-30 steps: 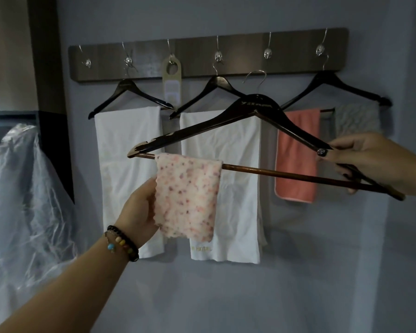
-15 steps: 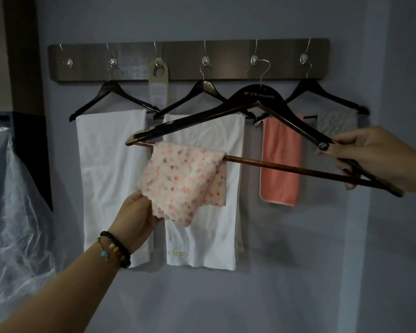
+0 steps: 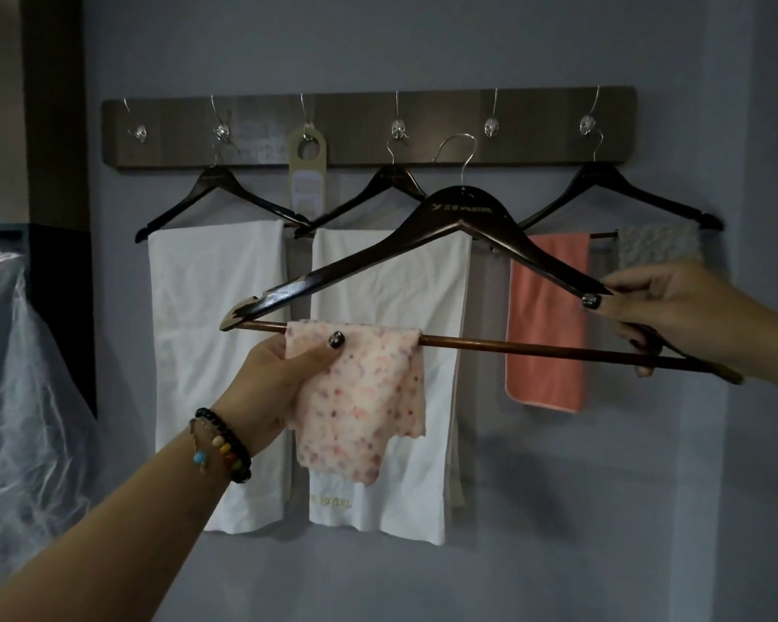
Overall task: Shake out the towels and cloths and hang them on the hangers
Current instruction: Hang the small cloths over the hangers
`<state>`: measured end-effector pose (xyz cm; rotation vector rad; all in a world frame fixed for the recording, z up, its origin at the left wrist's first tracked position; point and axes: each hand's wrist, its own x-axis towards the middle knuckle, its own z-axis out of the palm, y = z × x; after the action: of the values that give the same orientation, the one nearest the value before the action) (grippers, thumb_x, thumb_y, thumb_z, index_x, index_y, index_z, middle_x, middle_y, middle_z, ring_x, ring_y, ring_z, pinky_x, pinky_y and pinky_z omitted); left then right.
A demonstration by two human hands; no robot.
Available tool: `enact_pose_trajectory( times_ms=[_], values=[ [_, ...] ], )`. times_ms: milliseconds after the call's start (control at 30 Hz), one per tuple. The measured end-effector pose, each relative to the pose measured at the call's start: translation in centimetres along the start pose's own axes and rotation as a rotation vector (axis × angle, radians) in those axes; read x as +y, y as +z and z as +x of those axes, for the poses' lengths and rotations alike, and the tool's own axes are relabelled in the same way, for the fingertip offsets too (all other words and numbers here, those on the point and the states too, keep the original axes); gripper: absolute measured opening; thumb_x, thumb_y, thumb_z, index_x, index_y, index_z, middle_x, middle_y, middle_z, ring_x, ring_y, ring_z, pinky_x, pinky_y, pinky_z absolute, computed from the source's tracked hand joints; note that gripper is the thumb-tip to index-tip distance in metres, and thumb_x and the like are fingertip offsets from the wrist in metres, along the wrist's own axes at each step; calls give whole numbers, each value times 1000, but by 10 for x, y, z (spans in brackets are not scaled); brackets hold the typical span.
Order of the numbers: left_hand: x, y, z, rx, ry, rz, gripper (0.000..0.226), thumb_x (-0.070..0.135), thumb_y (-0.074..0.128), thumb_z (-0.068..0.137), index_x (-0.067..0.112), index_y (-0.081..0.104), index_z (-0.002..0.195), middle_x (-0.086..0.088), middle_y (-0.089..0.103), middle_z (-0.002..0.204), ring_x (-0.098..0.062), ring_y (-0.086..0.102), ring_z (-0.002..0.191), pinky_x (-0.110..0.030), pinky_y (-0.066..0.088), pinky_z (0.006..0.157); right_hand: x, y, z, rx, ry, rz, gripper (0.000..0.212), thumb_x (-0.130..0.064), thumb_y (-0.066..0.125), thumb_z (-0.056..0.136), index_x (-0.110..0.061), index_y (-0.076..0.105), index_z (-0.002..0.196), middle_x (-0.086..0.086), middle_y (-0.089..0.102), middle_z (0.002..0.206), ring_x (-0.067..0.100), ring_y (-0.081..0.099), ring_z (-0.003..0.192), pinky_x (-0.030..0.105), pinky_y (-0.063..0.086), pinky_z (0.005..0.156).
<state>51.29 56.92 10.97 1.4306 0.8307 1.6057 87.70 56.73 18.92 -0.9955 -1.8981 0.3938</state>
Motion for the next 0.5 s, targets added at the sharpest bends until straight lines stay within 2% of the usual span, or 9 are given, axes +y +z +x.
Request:
enact_pose_trajectory(
  times_ms=[33,133,233,333,400,433,500],
  values=[
    [-3,-2,4,2,0,11,64,41,88,59,3,68,105,-17,72,104,-29,72,91,-34,59,67,2,0,3,0,0,3,11,-14,63,87,-13,73,91,7,48,48,21,46,45,45,56,49],
    [-12,-8,19,9,-15,45,59,42,87,60,4,71,102,-18,72,105,-31,71,94,-38,60,73,9,4,14,15,-3,-4,11,-10,62,88,-13,73,88,7,48,48,21,46,43,40,54,45],
    [-20,-13,34,-15,-36,63,74,48,92,44,6,72,102,-16,73,104,-32,71,95,-40,60,75,17,10,29,44,4,-17,9,-10,64,88,-12,72,88,10,51,49,23,47,43,38,54,43],
    [-27,-18,49,-22,-43,56,58,42,84,65,4,69,107,-17,72,106,-33,70,97,-43,59,82,29,15,48,96,-4,-48,7,-9,65,88,-11,71,89,11,57,52,28,52,43,37,54,43],
    [-31,-20,63,-10,-20,52,57,41,84,67,5,69,109,-16,72,107,-33,70,98,-44,58,85,39,16,62,139,-43,-83,7,-10,66,87,-16,70,87,12,64,58,29,53,45,38,53,47],
    [-33,-19,71,-2,-7,65,58,42,84,65,7,69,108,-14,73,106,-32,70,98,-45,57,86,45,17,70,166,-77,-124,10,-12,68,87,-21,70,85,10,67,61,27,53,46,37,51,50],
    [-36,-14,89,27,26,99,44,37,81,73,9,70,106,-11,74,101,-29,71,94,-43,56,85,59,15,89,244,-140,-229,16,-14,69,86,-29,69,81,2,70,64,16,54,47,28,47,52]
  ],
)
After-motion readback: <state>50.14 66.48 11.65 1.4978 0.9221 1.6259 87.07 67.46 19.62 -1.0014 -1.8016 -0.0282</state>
